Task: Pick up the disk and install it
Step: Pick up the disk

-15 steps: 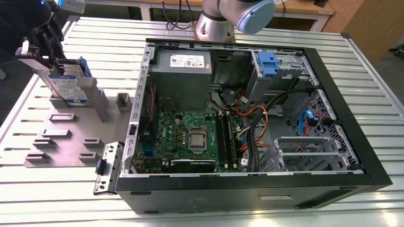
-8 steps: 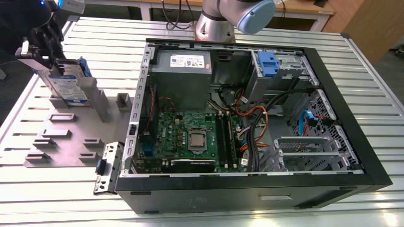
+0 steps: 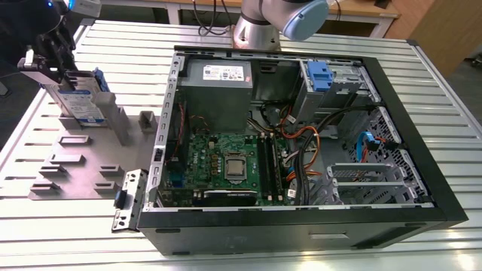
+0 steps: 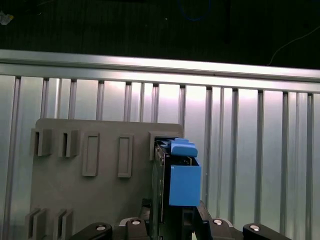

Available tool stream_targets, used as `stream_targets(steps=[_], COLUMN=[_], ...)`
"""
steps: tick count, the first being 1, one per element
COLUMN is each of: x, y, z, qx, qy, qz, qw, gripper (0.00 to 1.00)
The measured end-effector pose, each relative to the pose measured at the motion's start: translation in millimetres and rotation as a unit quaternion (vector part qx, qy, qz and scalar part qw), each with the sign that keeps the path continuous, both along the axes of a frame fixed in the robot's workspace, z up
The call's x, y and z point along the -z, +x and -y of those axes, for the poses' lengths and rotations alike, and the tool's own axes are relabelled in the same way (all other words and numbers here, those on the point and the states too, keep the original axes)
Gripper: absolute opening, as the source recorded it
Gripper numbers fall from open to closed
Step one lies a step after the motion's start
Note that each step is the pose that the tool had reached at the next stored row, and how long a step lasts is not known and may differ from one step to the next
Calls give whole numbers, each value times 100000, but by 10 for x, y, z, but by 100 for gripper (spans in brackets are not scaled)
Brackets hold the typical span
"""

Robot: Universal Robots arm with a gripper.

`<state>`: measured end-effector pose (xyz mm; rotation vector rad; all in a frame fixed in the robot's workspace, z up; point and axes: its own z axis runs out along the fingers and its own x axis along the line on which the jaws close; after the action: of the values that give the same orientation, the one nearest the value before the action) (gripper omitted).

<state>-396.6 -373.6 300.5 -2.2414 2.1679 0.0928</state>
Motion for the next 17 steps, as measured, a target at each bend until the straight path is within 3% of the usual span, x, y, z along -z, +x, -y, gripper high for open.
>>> stream_targets(steps=[10, 12, 13, 17], x=[0, 0, 0, 0], y=[0, 0, 0, 0], z=[2, 3, 3, 3], qx=[3, 2, 0, 0], qy=[0, -2, 0, 0], qz=[-1, -3, 0, -1], qw=[100000, 100000, 100000, 100000], gripper=[45, 44, 36, 36])
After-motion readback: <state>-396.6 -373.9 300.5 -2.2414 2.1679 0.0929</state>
